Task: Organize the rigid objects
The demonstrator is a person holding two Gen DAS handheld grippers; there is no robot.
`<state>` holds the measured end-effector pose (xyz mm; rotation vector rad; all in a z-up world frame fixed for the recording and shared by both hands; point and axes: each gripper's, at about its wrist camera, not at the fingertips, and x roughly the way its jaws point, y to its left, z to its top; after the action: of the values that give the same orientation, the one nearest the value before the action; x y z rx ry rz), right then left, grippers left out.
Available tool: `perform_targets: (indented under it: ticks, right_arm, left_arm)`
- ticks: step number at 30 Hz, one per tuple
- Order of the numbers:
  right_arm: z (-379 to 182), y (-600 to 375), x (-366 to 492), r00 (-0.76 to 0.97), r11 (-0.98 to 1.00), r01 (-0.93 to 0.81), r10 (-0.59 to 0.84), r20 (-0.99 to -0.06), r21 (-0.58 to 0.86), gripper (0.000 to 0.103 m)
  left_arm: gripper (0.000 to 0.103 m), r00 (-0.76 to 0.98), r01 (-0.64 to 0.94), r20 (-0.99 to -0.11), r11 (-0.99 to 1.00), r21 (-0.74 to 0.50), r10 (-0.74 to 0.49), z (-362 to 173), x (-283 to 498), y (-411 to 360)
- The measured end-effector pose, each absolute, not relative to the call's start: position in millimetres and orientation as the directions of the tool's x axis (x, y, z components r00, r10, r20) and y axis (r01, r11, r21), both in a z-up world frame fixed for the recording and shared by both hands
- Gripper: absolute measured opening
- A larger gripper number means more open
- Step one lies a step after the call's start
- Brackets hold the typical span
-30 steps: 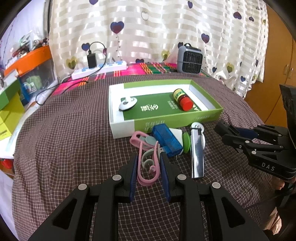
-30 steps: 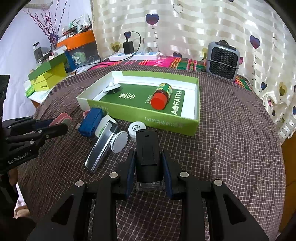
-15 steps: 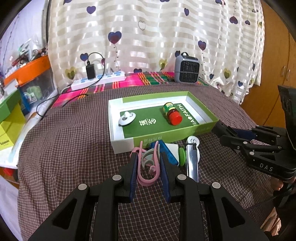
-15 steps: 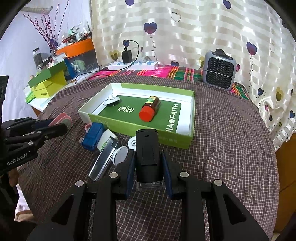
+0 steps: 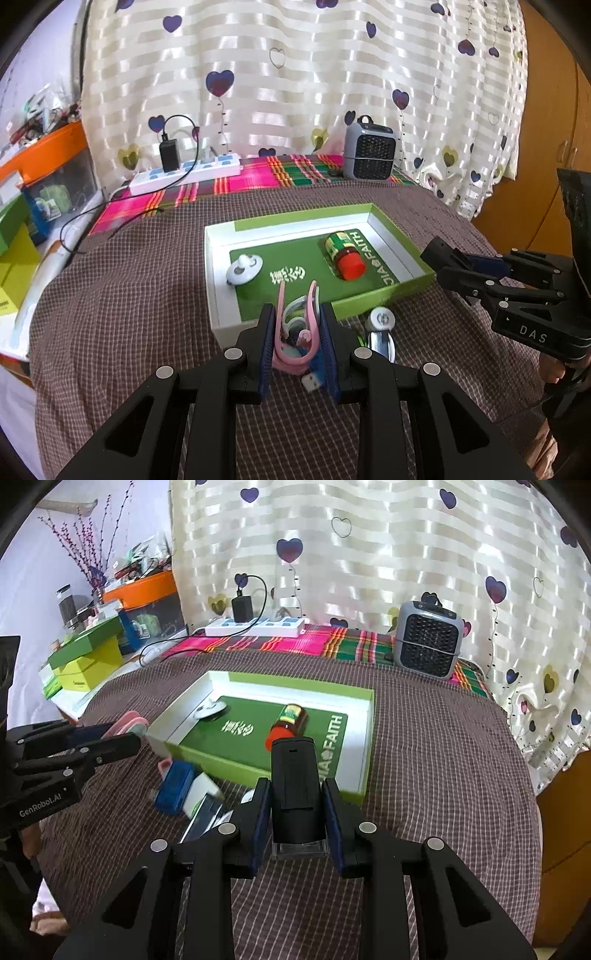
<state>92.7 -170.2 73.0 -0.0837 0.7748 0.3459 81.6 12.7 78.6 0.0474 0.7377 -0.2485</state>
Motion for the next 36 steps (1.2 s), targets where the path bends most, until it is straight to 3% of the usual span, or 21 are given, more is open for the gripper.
perform_targets:
  ticks: [18,36]
  right_arm:
    - [64.0,-171.2,161.4,0.638,0.966,-0.258,0.197,-0.744,0.034,0.029]
    - [41.4,-160.7,209.6,0.572,0.963,-0.264,0.205,-0.794,0.058,0.029]
  left_arm:
    - [0.023,0.661,0.237,-0.718,0.969,-0.077,-0.219,55.5,154.2,2.2]
    - [0.023,0.612,0.226,-0.765,0.971,-0.077,-0.203,29.3,197.5,1.0]
